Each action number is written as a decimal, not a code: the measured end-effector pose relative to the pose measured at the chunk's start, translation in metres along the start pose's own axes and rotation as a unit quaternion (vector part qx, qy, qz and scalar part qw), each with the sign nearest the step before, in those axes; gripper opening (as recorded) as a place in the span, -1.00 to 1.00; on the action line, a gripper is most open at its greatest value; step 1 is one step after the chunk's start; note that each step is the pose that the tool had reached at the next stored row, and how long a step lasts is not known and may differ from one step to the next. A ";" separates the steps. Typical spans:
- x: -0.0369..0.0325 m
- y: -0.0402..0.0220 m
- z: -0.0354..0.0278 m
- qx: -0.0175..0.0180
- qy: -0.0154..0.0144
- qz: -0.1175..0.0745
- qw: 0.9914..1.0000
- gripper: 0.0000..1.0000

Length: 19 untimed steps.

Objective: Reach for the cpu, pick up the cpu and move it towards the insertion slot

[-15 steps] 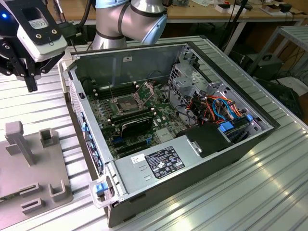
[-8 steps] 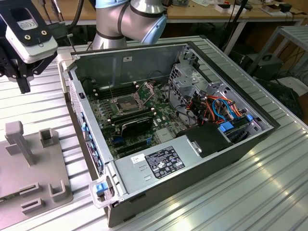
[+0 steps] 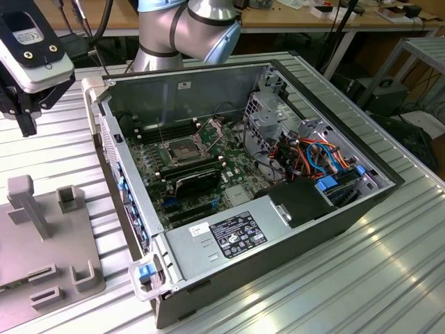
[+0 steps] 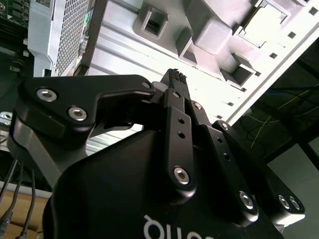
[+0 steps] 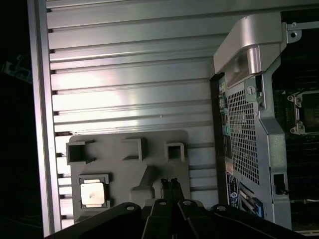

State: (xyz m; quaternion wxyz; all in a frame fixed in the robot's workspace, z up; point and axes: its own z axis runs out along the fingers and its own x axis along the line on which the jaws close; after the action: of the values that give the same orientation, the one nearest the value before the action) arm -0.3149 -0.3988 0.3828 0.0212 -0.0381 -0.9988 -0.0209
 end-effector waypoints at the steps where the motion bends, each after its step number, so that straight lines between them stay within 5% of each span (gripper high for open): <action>1: 0.0009 -0.0001 0.0000 0.000 0.000 0.000 1.000 -0.79; 19: 0.0199 -0.0016 0.0021 0.000 0.004 0.000 1.000 -0.79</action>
State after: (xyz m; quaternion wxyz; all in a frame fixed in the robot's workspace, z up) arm -0.3349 -0.3988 0.3815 0.0248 -0.0382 -0.9987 -0.0207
